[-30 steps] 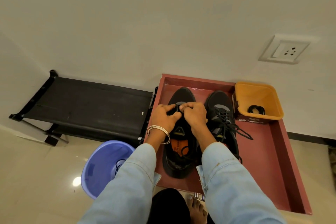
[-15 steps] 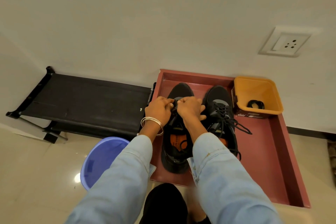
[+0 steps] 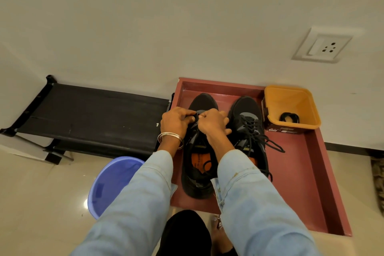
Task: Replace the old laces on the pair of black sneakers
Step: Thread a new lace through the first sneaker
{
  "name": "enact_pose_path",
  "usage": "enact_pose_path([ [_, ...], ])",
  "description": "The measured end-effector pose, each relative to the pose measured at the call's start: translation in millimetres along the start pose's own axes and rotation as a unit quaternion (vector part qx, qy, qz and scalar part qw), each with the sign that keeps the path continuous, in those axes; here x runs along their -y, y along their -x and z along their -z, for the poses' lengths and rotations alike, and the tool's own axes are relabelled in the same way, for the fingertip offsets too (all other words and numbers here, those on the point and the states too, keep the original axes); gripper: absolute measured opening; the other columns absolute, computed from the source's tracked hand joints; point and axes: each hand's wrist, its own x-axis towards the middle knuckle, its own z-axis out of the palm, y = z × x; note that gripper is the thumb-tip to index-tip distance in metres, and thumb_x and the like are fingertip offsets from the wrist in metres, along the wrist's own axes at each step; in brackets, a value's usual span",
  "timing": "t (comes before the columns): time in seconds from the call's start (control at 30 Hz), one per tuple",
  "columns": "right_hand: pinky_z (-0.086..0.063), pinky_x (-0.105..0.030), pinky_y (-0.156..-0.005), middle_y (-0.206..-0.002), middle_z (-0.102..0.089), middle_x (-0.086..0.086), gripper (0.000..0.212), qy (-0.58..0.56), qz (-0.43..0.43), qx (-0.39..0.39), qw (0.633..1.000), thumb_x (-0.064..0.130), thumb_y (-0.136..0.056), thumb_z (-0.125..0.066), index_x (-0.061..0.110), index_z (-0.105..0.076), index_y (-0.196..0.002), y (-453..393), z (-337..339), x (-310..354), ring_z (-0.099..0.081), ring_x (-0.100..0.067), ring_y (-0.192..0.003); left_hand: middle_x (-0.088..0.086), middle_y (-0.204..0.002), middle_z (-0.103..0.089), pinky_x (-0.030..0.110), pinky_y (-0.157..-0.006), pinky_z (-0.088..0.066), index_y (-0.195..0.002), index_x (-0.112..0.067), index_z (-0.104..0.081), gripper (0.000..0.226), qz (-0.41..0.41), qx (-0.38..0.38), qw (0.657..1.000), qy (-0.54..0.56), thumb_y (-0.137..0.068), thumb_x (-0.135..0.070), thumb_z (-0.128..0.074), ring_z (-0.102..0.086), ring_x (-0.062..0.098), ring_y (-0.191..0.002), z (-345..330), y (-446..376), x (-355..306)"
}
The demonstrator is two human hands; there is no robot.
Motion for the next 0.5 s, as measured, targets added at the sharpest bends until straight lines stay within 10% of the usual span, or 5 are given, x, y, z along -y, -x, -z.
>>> enact_pose_path([
  [0.5,-0.031,-0.051,-0.103,-0.138,-0.04,-0.011,0.026,-0.011,-0.001,0.028,1.0,0.028,-0.095,-0.054,0.011,-0.063,-0.111,-7.5,7.7,5.0,-0.034,-0.035,-0.127,0.001,-0.085,-0.074,0.021,-0.084,-0.052,-0.094,-0.021,-0.076,0.017,0.021,0.021,0.999,0.016,-0.077,-0.015,-0.075,-0.069,0.012,-0.081,3.9,-7.9,3.4],
])
